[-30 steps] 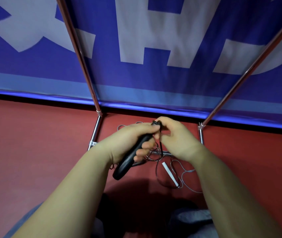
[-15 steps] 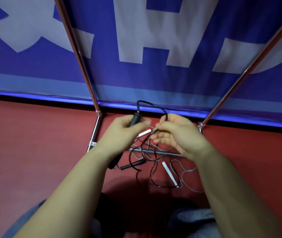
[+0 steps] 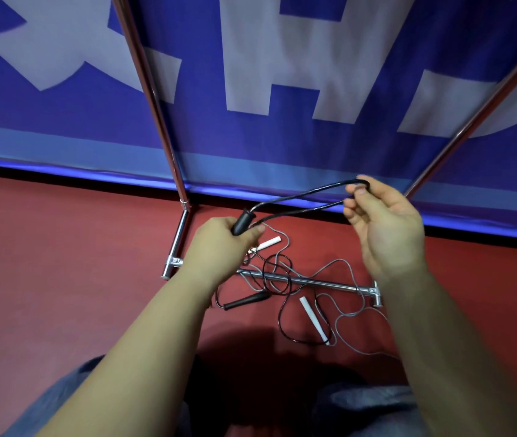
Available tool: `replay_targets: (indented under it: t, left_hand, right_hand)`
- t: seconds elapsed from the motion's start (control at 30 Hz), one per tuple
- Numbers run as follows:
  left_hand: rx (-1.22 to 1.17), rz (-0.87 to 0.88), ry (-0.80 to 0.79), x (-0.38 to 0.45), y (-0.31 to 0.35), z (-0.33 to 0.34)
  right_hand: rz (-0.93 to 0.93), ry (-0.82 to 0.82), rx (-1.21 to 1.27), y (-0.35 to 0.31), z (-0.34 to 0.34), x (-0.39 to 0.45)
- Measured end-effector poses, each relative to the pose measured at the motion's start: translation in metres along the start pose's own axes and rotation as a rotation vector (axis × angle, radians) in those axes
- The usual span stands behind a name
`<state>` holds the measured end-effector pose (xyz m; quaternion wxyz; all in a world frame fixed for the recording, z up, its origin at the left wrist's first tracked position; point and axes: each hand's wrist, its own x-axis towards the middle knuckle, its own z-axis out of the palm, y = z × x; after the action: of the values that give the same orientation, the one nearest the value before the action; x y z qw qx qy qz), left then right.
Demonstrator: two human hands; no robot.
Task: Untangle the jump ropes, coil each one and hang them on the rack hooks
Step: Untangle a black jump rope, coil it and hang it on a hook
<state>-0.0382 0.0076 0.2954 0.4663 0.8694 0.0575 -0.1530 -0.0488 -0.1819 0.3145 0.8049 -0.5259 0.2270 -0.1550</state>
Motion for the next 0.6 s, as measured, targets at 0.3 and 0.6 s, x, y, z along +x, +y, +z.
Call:
replay_targets:
  t: [0.3,0.6]
  left_hand:
    - [-0.894,-0.174,-0.258,0.002,0.019,-0.01]
    - [-1.049,-0.248,-0.503,-0.002,0.021,-0.012]
  right_hand:
    - [0.341,-0.862,-1.08,0.029,0.011,-0.035]
    - [0.225,-0.506,-0.913,0.039,0.016,-0.029]
